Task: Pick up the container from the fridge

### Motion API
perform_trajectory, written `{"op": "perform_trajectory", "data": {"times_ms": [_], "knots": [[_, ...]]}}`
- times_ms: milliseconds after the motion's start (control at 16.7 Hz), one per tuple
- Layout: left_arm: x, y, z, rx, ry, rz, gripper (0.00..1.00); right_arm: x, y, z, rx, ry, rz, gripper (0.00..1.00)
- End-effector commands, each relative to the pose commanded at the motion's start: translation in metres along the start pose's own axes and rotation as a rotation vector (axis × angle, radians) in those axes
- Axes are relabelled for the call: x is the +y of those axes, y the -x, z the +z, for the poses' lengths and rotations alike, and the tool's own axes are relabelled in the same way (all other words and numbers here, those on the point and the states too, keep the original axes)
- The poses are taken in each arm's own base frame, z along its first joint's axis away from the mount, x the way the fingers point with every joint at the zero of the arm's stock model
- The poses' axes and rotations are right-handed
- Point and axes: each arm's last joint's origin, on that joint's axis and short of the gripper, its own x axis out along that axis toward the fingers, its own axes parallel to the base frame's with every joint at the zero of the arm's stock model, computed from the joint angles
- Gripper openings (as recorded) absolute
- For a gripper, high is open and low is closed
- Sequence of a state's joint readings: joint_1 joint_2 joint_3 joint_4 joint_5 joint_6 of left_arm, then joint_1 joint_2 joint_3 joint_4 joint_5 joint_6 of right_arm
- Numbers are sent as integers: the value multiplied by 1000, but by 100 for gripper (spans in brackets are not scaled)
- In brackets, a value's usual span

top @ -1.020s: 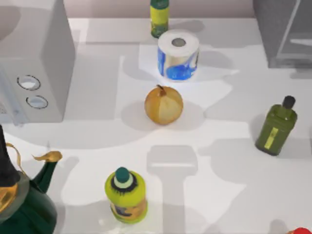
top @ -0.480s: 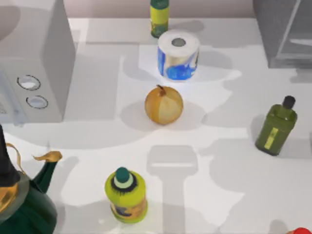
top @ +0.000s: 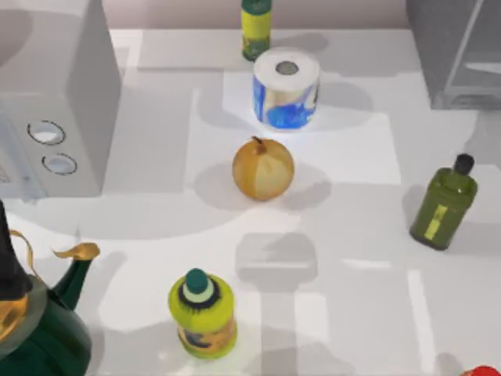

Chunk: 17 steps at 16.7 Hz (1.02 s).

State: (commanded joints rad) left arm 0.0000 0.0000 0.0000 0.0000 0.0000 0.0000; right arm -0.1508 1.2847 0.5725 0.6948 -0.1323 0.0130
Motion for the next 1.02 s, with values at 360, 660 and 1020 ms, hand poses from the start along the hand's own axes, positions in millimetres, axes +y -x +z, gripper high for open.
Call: {"op": "perform_trajectory", "data": {"times_ms": [360,660,1020], "knots": [[0,0,0,0,0,0,100,23,110,1,-67,3,-1,0],[0,0,0,0,0,0,100,31,157,-42,-80,0,3,0],[0,0,0,0,0,0,100,34,165,-79,-19,0,7,0]]}}
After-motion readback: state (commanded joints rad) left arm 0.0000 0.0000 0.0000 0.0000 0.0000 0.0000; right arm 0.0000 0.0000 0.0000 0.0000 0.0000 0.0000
